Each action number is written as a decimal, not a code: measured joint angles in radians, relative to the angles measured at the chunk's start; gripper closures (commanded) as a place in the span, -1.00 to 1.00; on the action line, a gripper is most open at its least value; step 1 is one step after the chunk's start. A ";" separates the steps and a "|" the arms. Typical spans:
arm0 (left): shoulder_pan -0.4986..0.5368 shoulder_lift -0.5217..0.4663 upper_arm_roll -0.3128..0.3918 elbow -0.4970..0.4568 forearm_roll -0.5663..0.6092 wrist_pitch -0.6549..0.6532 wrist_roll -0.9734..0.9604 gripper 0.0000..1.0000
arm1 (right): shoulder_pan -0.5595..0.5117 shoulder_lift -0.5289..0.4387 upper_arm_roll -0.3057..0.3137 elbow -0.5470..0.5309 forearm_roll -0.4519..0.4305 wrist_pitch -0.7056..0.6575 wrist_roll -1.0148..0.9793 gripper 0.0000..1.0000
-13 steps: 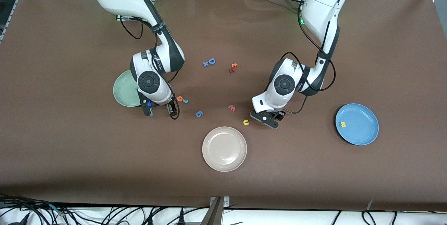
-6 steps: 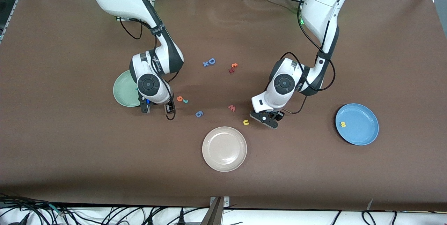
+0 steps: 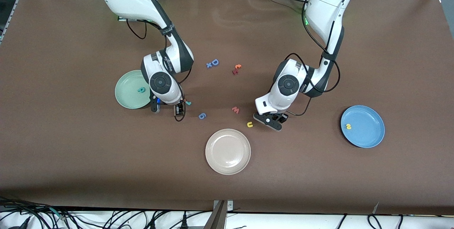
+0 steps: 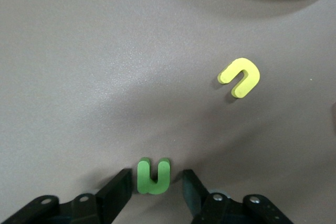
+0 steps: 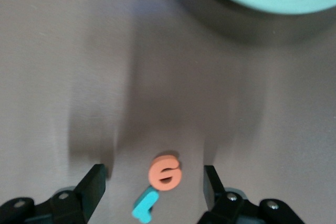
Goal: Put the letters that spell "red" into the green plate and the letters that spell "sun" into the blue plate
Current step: 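Grasp the green u with the left gripper while the right gripper grasps the orange e, then carry the u to the blue plate while the right gripper carries the e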
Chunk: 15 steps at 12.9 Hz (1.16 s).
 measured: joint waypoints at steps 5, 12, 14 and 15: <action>-0.001 0.000 0.001 0.000 0.000 0.006 0.000 0.81 | 0.003 0.003 0.001 -0.004 0.000 0.011 0.007 0.29; 0.044 -0.041 0.057 0.011 0.000 -0.012 0.065 0.84 | 0.004 0.000 0.000 -0.004 0.000 0.003 0.006 0.61; 0.108 -0.089 0.060 -0.001 0.000 -0.044 0.144 0.79 | 0.004 -0.012 -0.007 0.003 0.000 -0.043 -0.028 0.61; 0.142 -0.109 0.063 -0.015 0.000 -0.063 0.179 0.77 | 0.003 -0.030 -0.023 0.007 0.000 -0.086 -0.066 0.61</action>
